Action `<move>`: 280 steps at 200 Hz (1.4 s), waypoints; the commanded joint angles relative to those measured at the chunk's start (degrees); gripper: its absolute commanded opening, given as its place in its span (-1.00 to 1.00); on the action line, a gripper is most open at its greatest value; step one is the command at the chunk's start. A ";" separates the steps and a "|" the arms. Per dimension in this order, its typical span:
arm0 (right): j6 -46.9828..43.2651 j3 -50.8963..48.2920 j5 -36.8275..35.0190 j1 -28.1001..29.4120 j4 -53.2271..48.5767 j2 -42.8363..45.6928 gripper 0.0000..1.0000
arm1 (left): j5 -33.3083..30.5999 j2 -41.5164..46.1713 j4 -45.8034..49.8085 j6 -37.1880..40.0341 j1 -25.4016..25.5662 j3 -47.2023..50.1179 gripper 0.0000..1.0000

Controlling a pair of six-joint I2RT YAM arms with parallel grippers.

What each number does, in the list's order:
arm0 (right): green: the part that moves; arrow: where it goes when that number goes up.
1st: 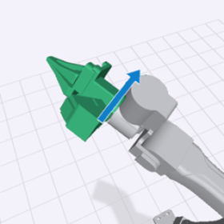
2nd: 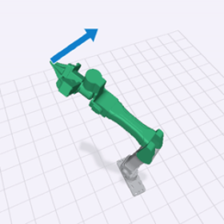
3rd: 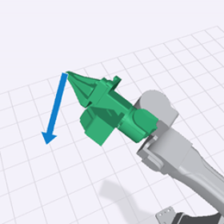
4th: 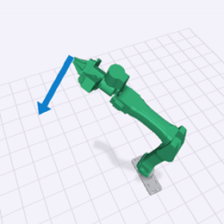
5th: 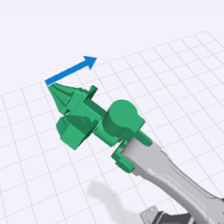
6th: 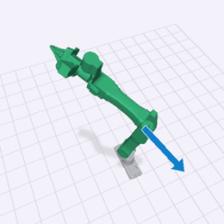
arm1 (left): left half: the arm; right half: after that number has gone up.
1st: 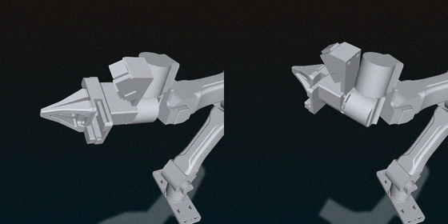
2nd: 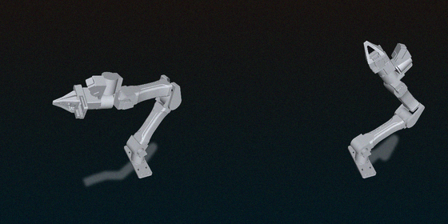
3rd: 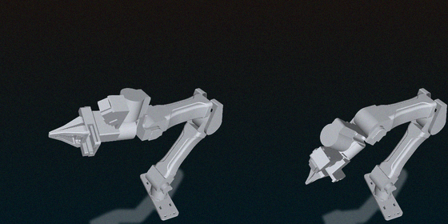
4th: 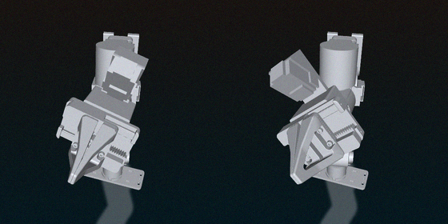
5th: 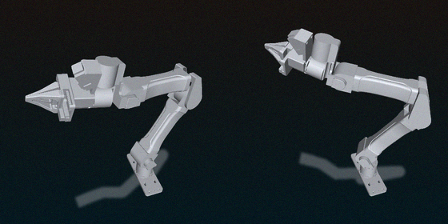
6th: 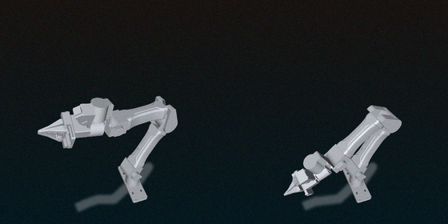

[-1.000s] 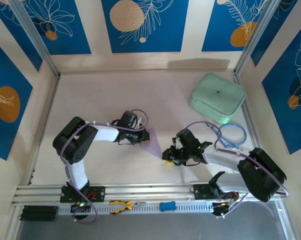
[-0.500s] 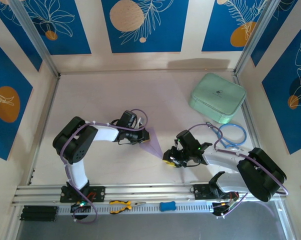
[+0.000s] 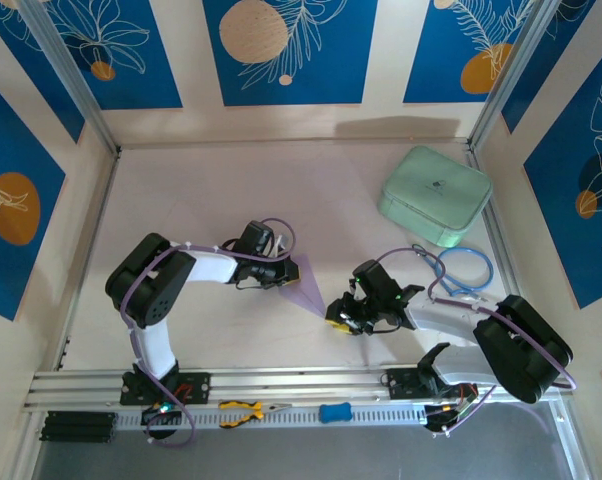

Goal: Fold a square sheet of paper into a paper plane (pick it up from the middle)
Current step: Turn over the paper at the center of the table.

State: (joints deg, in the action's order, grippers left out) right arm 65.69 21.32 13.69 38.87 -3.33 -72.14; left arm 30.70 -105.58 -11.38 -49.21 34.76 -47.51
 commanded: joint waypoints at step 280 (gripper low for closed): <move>-0.43 -1.48 4.03 -3.88 19.93 -6.43 -0.35 | -0.89 -1.12 2.15 -1.49 -1.01 1.80 -0.95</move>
State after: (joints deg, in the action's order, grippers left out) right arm 65.67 20.60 15.77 35.53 13.21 -77.21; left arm 31.11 -105.58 -12.23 -50.54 34.61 -47.13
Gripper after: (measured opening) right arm 0.333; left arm 0.064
